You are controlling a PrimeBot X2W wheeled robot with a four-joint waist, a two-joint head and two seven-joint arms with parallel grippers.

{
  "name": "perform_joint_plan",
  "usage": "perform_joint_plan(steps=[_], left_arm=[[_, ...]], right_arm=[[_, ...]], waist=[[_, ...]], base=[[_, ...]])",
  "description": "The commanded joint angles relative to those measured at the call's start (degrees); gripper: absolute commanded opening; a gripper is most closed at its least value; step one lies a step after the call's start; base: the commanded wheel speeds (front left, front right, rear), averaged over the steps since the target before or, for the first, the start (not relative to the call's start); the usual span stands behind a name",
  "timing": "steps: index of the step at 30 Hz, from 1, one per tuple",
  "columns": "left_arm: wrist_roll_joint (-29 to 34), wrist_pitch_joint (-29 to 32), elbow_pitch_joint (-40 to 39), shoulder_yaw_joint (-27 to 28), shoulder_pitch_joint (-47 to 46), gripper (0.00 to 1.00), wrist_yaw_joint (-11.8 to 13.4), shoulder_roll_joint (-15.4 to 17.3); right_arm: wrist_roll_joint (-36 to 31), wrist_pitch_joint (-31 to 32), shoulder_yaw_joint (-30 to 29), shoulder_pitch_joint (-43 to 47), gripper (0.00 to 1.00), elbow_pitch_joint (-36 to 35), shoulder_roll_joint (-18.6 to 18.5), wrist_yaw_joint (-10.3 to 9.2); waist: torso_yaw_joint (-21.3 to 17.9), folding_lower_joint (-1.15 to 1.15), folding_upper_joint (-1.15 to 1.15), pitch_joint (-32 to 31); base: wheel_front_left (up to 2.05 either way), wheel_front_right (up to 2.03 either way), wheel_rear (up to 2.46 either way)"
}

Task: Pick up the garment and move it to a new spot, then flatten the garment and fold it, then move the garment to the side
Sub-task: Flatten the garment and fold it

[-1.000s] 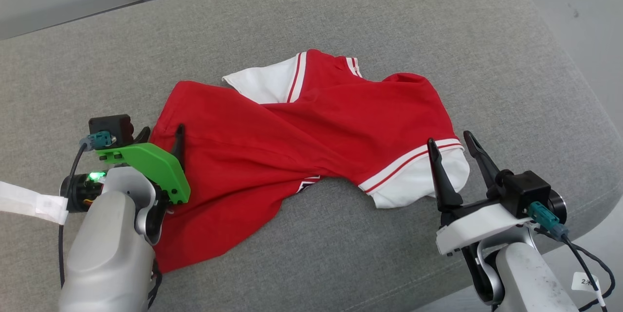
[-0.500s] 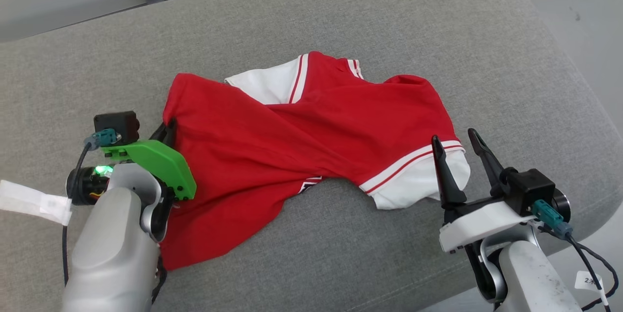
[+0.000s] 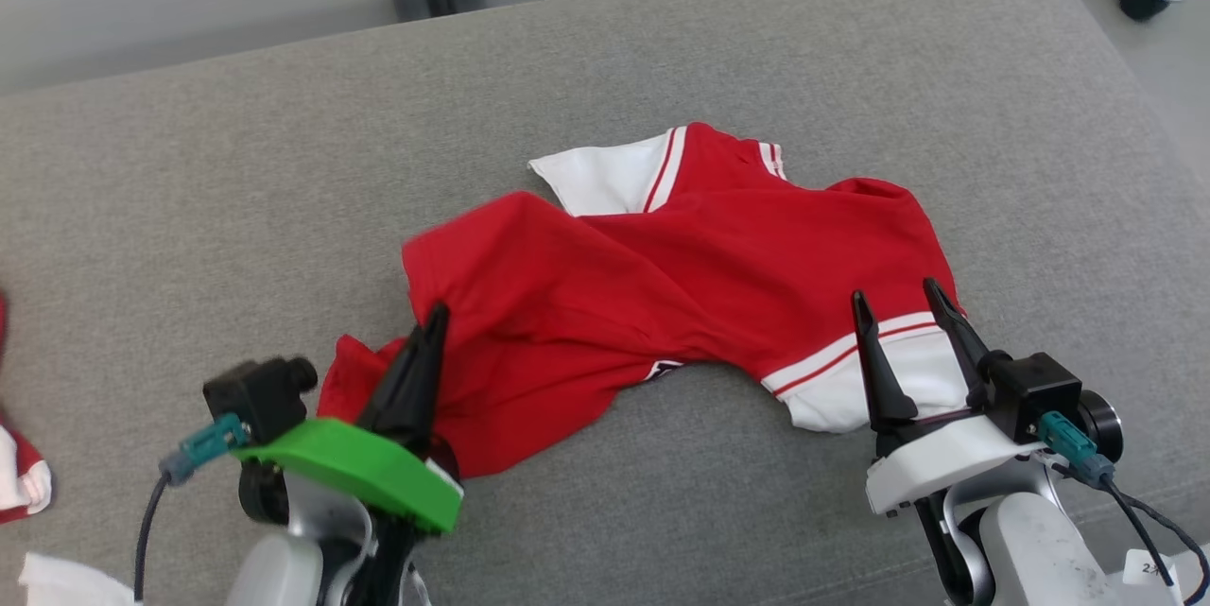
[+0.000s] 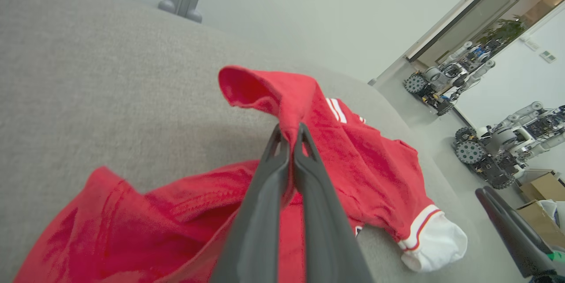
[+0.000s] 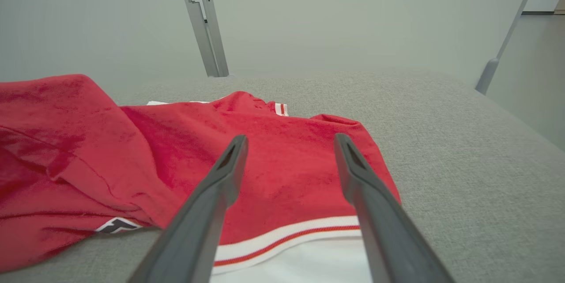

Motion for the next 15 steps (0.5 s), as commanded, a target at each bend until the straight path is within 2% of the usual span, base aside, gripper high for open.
perform_joint_plan(steps=[1,7,12,13,14,15], left_arm=[[-1.3,1.7,-3.0,-0.4,3.7,0.00,0.4,0.6],[-2.9,8.9,-12.6,-3.4,16.3,0.00,4.0,2.1],[-1.1,11.1,-11.8,-5.2,19.6,0.01,5.8,3.1],[-0.8,11.4,-10.8,-5.4,19.7,0.11,6.0,3.2],[0.1,11.2,-9.7,-5.7,19.4,0.65,6.3,3.4],[0.8,10.6,-8.8,-5.5,18.9,1.00,6.7,3.5]], right_arm=[[-0.3,0.1,-0.2,0.9,1.00,-0.2,-0.1,-0.08],[-0.7,0.8,-0.3,1.0,1.00,-0.7,-0.1,-0.08],[-0.6,1.2,-0.1,1.1,1.00,-0.9,-0.1,-0.08],[-0.6,1.3,0.0,1.0,1.00,-0.9,-0.1,-0.08],[-0.4,1.3,0.2,1.0,1.00,-0.9,-0.1,-0.08],[-0.4,1.4,0.3,0.9,1.00,-0.9,-0.1,-0.08]], waist=[[3.2,0.00,0.00,-1.6],[6.5,0.00,0.00,-2.2],[8.3,0.00,0.00,-2.4],[8.5,0.00,0.00,-2.5],[8.6,0.00,0.00,-2.5],[8.7,0.00,0.00,-2.5]], base=[[0.00,0.00,0.00],[0.00,0.00,0.00],[0.00,0.00,0.00],[0.00,0.00,0.00],[0.00,0.00,0.00],[0.00,0.00,0.00]])
